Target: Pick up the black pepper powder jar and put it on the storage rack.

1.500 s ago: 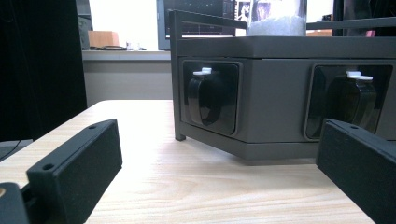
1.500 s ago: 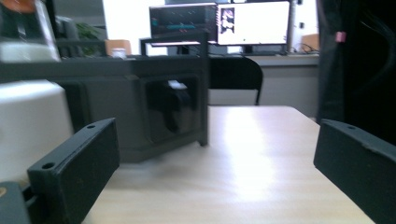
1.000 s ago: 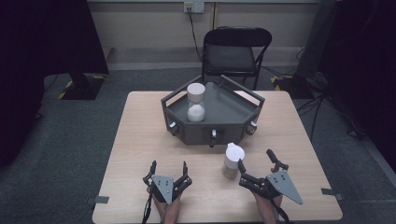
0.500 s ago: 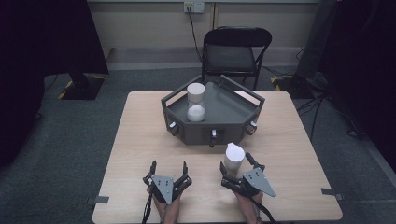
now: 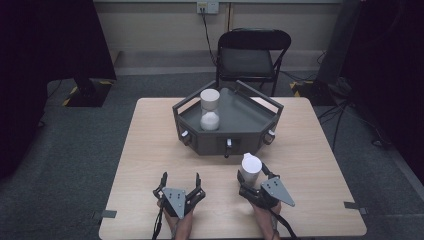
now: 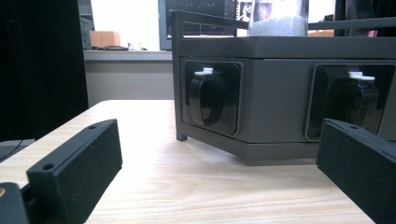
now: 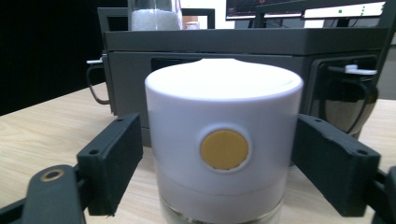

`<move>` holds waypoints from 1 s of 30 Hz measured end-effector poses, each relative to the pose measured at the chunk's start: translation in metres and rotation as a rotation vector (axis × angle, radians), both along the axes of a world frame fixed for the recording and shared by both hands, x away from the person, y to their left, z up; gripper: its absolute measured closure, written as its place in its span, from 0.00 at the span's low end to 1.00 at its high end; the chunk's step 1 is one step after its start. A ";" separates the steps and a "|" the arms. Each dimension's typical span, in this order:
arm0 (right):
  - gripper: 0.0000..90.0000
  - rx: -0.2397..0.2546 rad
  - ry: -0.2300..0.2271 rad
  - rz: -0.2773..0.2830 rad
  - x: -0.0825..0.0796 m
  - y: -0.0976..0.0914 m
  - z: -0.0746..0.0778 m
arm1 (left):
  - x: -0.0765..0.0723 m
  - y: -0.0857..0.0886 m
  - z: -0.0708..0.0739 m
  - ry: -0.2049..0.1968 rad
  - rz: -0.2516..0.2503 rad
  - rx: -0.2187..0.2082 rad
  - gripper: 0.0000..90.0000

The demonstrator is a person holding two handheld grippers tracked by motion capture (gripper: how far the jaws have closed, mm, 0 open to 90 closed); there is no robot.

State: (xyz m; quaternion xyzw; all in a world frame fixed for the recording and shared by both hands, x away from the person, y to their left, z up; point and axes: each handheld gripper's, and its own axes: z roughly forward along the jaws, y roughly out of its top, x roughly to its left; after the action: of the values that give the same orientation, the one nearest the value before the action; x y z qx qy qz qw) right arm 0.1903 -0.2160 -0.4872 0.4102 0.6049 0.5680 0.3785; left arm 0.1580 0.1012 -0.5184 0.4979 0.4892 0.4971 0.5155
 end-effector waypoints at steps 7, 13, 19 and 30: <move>0.31 -0.014 0.024 0.008 0.004 -0.001 0.004 | 0.000 0.000 0.000 0.000 0.000 0.000 0.00; 0.32 -0.025 0.031 0.007 0.004 -0.002 0.008 | 0.000 0.000 0.000 0.000 0.000 0.000 0.00; 0.33 -0.028 0.040 0.013 0.005 -0.003 0.010 | 0.000 0.000 0.000 0.000 0.001 0.000 0.00; 0.33 -0.025 0.034 0.029 0.003 -0.007 0.013 | 0.000 -0.001 0.000 0.000 0.004 0.000 0.00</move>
State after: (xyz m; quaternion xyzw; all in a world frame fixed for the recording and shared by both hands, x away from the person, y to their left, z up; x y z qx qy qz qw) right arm 0.1930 -0.2230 -0.4739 0.4064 0.6242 0.5585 0.3651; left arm 0.1579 0.1006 -0.5184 0.4971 0.4902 0.4980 0.5144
